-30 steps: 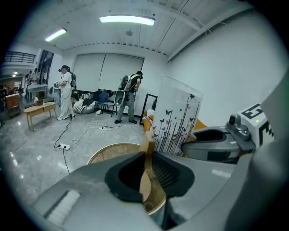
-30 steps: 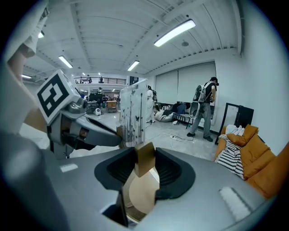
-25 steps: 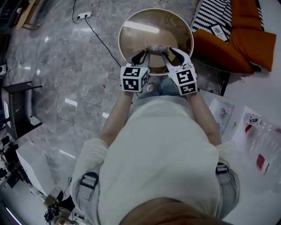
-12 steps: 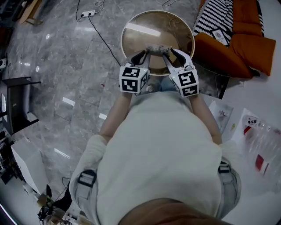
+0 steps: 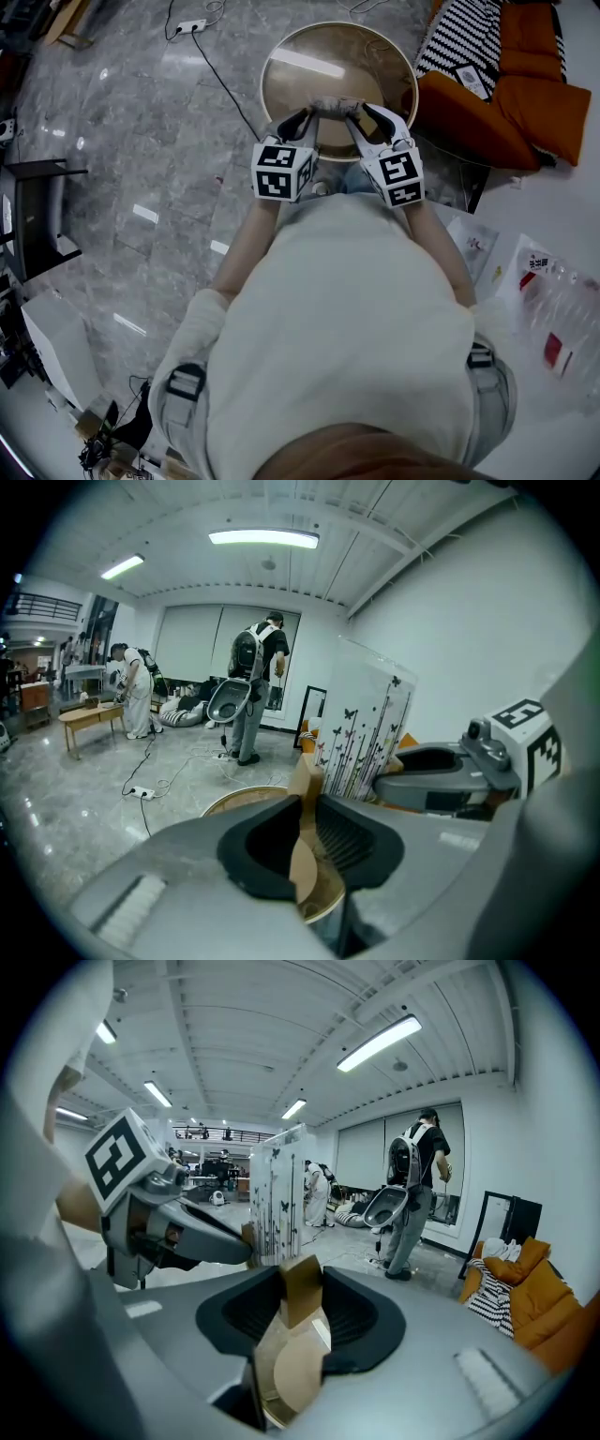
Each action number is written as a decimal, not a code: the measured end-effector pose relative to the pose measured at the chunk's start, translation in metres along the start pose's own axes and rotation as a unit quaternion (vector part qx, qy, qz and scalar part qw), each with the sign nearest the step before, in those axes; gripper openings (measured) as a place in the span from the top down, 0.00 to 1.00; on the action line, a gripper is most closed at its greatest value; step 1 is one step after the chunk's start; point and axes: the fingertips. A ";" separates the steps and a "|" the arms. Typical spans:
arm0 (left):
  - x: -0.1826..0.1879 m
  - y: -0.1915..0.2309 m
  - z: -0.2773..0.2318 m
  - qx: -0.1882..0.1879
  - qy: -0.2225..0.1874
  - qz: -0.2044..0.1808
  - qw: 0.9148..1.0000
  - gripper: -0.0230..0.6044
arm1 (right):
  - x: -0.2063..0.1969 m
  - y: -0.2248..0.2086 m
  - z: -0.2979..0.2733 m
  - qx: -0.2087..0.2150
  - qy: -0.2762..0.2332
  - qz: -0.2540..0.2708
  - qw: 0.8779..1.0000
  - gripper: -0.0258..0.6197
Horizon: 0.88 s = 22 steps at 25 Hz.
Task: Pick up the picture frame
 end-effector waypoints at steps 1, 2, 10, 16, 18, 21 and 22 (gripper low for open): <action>0.000 0.000 0.000 0.000 0.000 0.000 1.000 0.88 | 0.001 0.000 0.000 0.000 -0.001 0.001 1.000 0.75; 0.001 0.000 0.000 0.001 -0.001 -0.001 1.000 0.88 | 0.001 0.000 0.000 0.000 -0.003 0.001 1.000 0.75; 0.000 -0.001 0.000 0.003 -0.001 0.000 1.000 0.88 | -0.001 -0.003 0.000 -0.005 -0.009 0.001 1.000 0.75; 0.000 -0.002 0.001 0.003 0.000 -0.001 1.000 0.88 | -0.002 -0.002 0.001 -0.004 -0.010 -0.003 1.000 0.75; 0.000 -0.002 0.001 0.002 0.001 -0.001 1.000 0.88 | -0.003 -0.001 0.001 -0.004 -0.011 -0.004 1.000 0.75; 0.000 -0.002 0.000 0.002 0.002 -0.003 1.000 0.88 | -0.004 -0.002 0.001 -0.005 -0.010 -0.006 1.000 0.75; 0.000 -0.002 -0.001 0.002 0.002 -0.003 1.000 0.88 | -0.004 -0.002 0.001 -0.005 -0.011 -0.007 1.000 0.75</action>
Point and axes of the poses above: the fingertips, and each gripper's own axes: z backward along the fingers, y to its left, x out of its top, and after that the axes turned 7 degrees about y, right-handed
